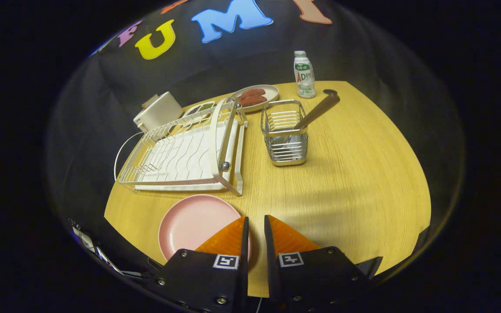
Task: Take the plate from the dish rack, then take the spoon from the basket and place it into the plate.
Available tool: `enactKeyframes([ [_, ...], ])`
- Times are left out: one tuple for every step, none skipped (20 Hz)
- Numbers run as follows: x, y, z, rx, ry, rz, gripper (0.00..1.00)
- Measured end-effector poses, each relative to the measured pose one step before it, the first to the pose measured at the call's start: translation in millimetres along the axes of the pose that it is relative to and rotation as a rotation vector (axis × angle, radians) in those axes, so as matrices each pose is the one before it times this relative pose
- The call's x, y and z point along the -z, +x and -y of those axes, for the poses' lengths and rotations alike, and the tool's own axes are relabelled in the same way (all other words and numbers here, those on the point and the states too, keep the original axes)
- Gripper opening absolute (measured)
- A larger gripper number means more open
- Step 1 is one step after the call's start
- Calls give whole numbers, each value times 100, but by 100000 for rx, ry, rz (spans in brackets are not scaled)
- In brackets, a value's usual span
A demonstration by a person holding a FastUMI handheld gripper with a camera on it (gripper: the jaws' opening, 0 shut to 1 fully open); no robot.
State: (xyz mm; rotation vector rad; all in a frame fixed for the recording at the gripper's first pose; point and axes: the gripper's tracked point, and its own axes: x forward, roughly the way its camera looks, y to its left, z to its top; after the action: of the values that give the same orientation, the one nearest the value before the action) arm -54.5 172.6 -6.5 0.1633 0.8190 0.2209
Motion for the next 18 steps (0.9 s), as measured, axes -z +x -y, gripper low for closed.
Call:
enactKeyframes([
  [-694,-434,180,965,-2238,3947,19],
  [-1076,-497,306,1005,-2514,5441,19],
  [-1207,-462,-88,-978,-2833,7106,19],
  [-1138,-384,303,591,-3327,6607,25],
  [-909,-484,774,1845,-3192,5793,25],
  [-1037,-390,628,1286,-2005,5631,25],
  [-972,-224,466,1727,-860,5666,25],
  [-989,-256,470,1458,-263,5485,25],
  [-657,67,859,2311,-750,4747,25],
  [-568,97,756,2280,-808,3763,25],
  [-39,268,567,1201,-317,2293,25],
  [-11,66,457,232,547,1120,25],
  [391,309,544,598,977,-10,25],
  [187,426,662,911,1494,55,25],
  [96,543,635,568,1789,463,25],
  [116,529,571,563,1726,216,25],
  [143,652,396,-262,1425,545,25],
  [120,683,461,307,369,156,25],
])
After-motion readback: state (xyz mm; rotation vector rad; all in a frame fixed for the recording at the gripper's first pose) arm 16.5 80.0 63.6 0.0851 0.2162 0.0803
